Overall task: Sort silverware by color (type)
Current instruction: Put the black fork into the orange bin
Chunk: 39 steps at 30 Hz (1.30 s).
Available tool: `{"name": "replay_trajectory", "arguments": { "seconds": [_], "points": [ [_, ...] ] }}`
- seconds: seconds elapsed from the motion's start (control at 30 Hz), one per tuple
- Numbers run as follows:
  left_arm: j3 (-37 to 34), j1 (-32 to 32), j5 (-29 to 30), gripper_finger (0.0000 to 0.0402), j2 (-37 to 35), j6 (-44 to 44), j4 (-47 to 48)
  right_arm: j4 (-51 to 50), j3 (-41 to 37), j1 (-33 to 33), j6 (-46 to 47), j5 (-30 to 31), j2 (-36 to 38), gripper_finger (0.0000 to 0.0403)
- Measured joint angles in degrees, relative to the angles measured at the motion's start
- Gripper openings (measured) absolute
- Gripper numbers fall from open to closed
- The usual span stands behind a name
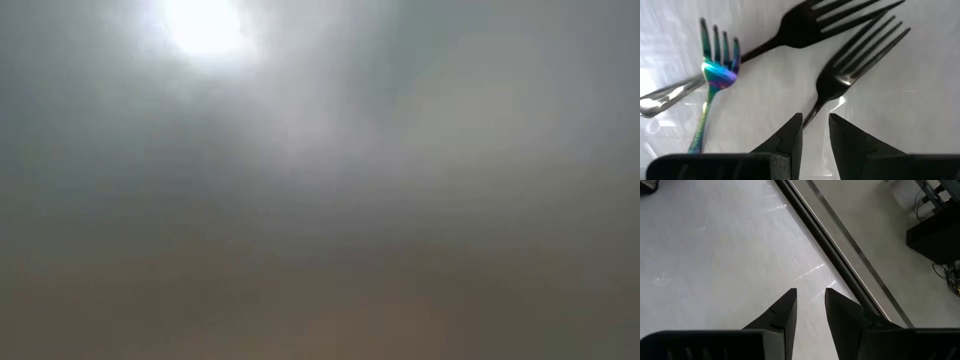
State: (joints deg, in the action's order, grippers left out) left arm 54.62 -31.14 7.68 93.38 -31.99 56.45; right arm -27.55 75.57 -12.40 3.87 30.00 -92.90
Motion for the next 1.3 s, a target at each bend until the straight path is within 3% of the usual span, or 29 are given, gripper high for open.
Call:
{"name": "replay_trajectory", "arguments": {
  "seconds": [1.3],
  "points": [
    [-5.2, 0.0, -1.1, 0.0077, -0.1, -1.6, -4.0, 0.0, 0.0, 0.0, 0.1, 0.0, 0.0, 0.0091]
  ]
}}
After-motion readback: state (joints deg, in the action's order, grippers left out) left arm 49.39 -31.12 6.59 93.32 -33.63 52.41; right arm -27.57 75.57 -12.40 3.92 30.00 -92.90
